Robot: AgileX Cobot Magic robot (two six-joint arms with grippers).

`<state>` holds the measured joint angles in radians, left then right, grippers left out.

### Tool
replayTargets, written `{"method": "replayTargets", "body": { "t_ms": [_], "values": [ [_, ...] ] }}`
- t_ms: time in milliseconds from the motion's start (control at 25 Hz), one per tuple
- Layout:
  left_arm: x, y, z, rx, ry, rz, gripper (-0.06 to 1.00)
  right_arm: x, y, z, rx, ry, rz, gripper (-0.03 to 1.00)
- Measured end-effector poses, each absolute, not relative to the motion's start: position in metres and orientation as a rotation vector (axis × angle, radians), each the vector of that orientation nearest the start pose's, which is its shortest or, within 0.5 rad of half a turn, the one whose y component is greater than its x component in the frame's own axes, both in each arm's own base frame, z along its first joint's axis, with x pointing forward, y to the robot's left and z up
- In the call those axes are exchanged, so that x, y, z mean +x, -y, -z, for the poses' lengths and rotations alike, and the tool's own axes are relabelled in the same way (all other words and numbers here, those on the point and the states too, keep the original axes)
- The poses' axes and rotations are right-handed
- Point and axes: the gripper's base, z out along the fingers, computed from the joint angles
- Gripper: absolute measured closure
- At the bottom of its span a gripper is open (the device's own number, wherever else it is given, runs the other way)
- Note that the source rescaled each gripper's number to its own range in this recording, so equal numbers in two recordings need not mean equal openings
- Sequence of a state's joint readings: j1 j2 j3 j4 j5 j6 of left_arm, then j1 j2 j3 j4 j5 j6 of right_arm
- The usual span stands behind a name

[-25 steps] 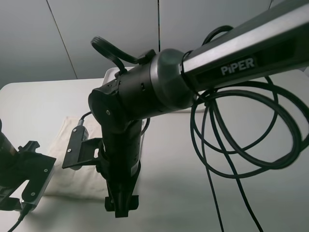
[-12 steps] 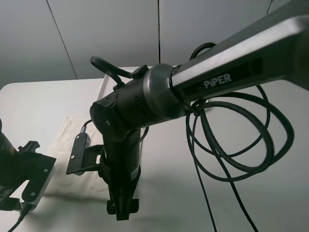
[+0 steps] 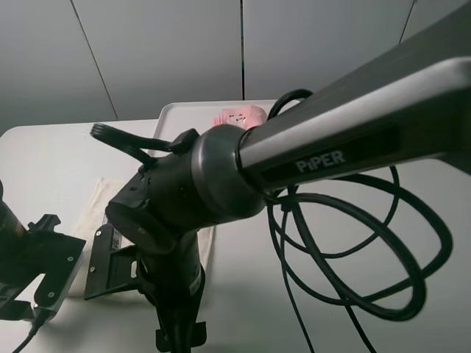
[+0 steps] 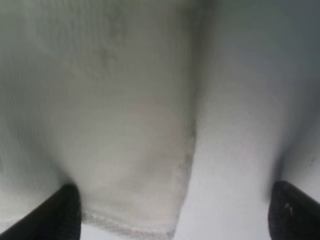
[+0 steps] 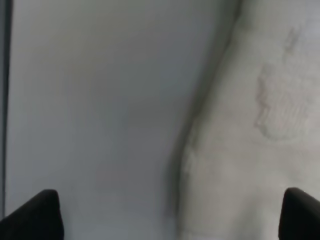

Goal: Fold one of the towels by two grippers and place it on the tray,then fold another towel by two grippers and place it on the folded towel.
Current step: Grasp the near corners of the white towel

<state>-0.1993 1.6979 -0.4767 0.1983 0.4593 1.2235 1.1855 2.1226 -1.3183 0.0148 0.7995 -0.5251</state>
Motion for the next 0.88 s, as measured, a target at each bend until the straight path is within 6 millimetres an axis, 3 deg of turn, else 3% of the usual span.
{"method": "replayTargets", "body": {
  "t_ms": [320, 560, 880],
  "values": [
    [0.196, 0.031, -0.09, -2.209, 2.144, 0.099, -0.03, 0.147, -0.358, -0.103, -2.291, -2.099, 0.02, 0.14],
    [0.196, 0.031, -0.09, -2.207, 2.146, 0.099, -0.03, 0.146, -0.355, -0.084, -2.312, -2.168, 0.061, 0.14],
    [0.196, 0.031, -0.089, -2.206, 2.145, 0.098, -0.03, 0.146, -0.355, -0.084, -2.312, -2.169, 0.064, 0.14]
  ]
}}
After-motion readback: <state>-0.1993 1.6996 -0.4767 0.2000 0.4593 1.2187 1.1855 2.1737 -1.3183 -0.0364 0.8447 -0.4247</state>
